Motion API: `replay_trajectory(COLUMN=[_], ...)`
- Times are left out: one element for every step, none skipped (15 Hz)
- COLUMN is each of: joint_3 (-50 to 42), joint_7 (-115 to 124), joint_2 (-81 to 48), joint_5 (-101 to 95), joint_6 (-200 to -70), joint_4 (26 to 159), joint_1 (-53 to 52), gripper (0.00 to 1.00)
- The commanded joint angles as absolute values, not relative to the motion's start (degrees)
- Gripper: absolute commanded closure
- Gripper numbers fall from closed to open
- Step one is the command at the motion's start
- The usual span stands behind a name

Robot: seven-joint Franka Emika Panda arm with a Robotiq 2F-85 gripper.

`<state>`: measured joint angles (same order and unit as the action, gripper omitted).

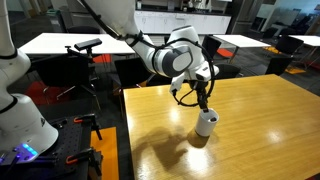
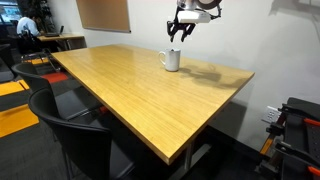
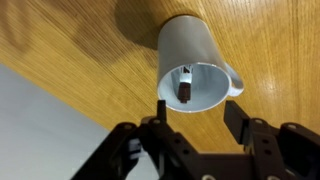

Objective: Remove the marker from the mug and put it on the table

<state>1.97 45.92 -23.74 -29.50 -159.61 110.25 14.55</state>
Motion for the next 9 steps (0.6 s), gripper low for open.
replay_trajectory(joint_3=[-7.24, -8.84, -10.16, -11.14, -11.92, -12.60, -13.16, -13.56, -13.93], joint_7=[43.90, 43.55, 43.54, 43.26, 43.11, 43.00, 42.89, 42.67, 42.49], joint_2=[-26.11, -26.68, -27.08, -27.68, -28.08, -28.40, -28.78, -29.16, -29.51], joint_5=[-23.40, -22.05, -20.89, -19.82, -18.99, -18.21, -17.62, -17.06, -16.52], joint_6=[-160.00, -159.84, -159.61, -159.69, -159.72, -159.76, -159.79, -159.80, -159.81], joint_4=[107.50, 106.99, 106.70, 106.28, 106.03, 105.80, 105.51, 105.18, 104.93], joint_1=[5.80, 4.28, 2.81, 1.91, 1.06, 0.35, -0.24, -0.58, -0.93], gripper=[0.40, 0.42, 0.41, 0.41, 0.40, 0.41, 0.41, 0.42, 0.42])
